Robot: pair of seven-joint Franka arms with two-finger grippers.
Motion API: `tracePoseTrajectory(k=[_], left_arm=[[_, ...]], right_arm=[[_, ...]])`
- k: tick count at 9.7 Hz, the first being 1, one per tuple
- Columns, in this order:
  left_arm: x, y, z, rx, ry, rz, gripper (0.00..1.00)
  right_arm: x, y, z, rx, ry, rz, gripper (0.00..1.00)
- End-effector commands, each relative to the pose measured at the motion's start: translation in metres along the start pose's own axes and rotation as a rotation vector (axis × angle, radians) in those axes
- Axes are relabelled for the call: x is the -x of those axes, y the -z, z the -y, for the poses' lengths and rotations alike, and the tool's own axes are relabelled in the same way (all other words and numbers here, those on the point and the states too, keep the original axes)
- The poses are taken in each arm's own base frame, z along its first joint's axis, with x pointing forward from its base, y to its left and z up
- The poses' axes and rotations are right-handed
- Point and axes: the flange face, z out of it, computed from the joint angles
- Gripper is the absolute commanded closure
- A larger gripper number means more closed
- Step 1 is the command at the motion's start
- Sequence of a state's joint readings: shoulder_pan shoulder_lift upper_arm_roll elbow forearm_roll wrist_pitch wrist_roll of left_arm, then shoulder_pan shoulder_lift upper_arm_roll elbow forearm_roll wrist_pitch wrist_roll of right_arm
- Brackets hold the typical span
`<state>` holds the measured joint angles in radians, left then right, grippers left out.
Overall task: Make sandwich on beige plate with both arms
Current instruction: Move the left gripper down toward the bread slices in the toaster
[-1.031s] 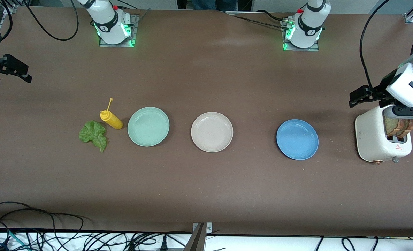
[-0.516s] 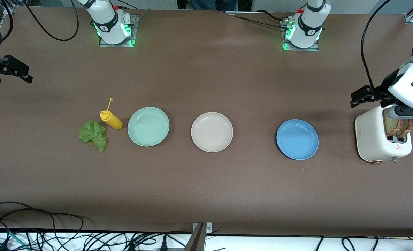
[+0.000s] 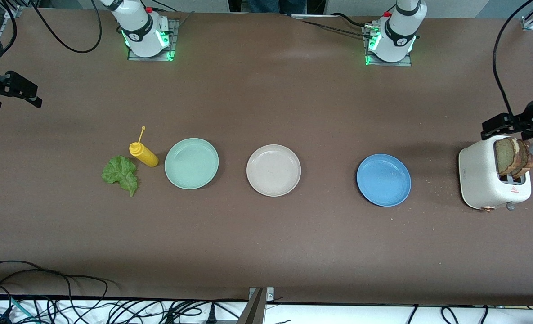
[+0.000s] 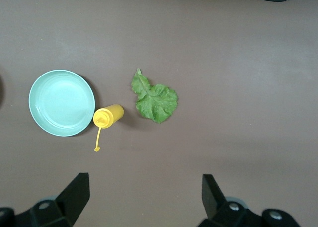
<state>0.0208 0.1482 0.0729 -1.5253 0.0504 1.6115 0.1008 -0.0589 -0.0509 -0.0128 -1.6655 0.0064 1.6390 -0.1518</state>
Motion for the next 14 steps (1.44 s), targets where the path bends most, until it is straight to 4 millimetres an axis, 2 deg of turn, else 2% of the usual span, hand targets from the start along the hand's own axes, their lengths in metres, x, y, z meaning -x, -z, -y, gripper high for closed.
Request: tracePoseTrajectory(k=[1, 3, 5, 7, 11, 14], left_arm=[[-0.007, -0.01, 0.018, -0.024, -0.039, 0.012, 0.0], [-0.011, -0.014, 0.021, -0.027, -0.045, 0.007, 0.0], [-0.014, -0.021, 0.034, -0.025, -0.045, 0.004, 0.0], [-0.014, -0.02, 0.032, -0.012, -0.045, -0.002, 0.0], [-0.019, -0.012, -0.02, 0.057, -0.077, -0.024, 0.0], [-0.019, -0.006, -0.034, 0.083, -0.095, -0.035, 0.0]], right_arm=[[-0.002, 0.005, 0.002, -0.003, -0.006, 0.004, 0.0], [-0.002, 0.006, 0.003, -0.003, -0.006, 0.003, 0.0], [-0.002, 0.006, 0.003, -0.003, -0.005, 0.003, 0.0], [-0.002, 0.006, 0.004, -0.003, -0.003, 0.003, 0.0], [-0.002, 0.005, 0.004, -0.003, -0.002, 0.006, 0.0], [0.0, 0.004, 0.004, -0.006, -0.005, 0.021, 0.0]])
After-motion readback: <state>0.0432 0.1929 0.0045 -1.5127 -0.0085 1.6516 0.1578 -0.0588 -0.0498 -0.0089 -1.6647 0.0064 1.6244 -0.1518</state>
